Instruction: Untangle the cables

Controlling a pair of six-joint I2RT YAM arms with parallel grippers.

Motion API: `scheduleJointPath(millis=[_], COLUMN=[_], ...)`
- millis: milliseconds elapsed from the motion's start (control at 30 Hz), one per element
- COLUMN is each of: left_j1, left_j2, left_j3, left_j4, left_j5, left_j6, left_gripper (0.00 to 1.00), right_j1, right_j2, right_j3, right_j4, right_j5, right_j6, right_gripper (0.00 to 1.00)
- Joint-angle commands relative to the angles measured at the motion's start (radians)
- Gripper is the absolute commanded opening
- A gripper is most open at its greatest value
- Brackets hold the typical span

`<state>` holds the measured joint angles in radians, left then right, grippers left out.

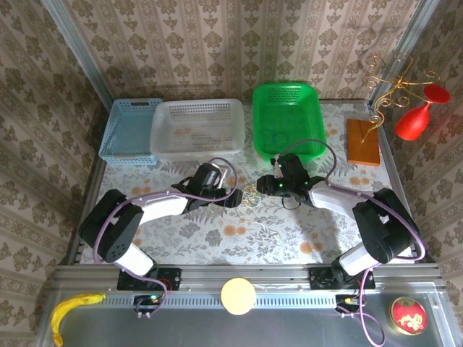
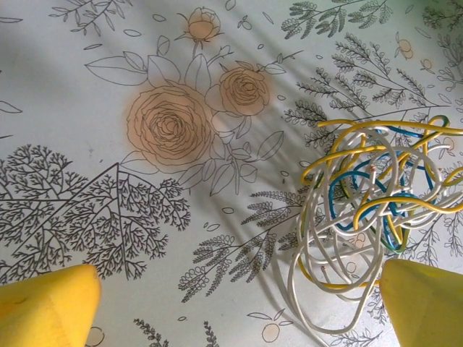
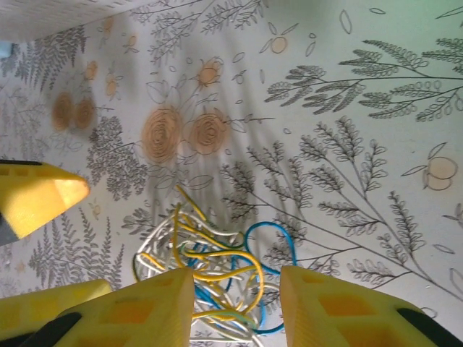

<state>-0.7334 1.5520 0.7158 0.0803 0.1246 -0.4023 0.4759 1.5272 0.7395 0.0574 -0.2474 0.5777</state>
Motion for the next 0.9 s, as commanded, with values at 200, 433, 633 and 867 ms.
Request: scheduleJointPath(millis=[200,433,633,867], left_j1=[-0.006,-0.007,-0.008,-0.008], left_j2=[0.002,0.0,0.013,0.037], left_j3=[0.037,0.058,0.082,0.098], left_j4=[0.011,0.007,0.005,0.011], left_j5=[0.008,0.013,0.015,0.018], left_j6=[0.03,0.034,0.042,0.043], left_gripper=[1.0,1.0,1.0,1.0], right_j1=[-0.012,-0.012,-0.01,-0.011], right_j2=[0.058,0.109,0.129,0.047], right_j3=[0.042,0.067,0.071,0.029], right_j4=[0.05,0.065,0.074,0.06], right_j5=[-0.096,-0.115,-0.138,-0.151], right_j6=[-0.072,-0.07,-0.064,-0.044], right_gripper=[0.36,0.32,0.26,0.21])
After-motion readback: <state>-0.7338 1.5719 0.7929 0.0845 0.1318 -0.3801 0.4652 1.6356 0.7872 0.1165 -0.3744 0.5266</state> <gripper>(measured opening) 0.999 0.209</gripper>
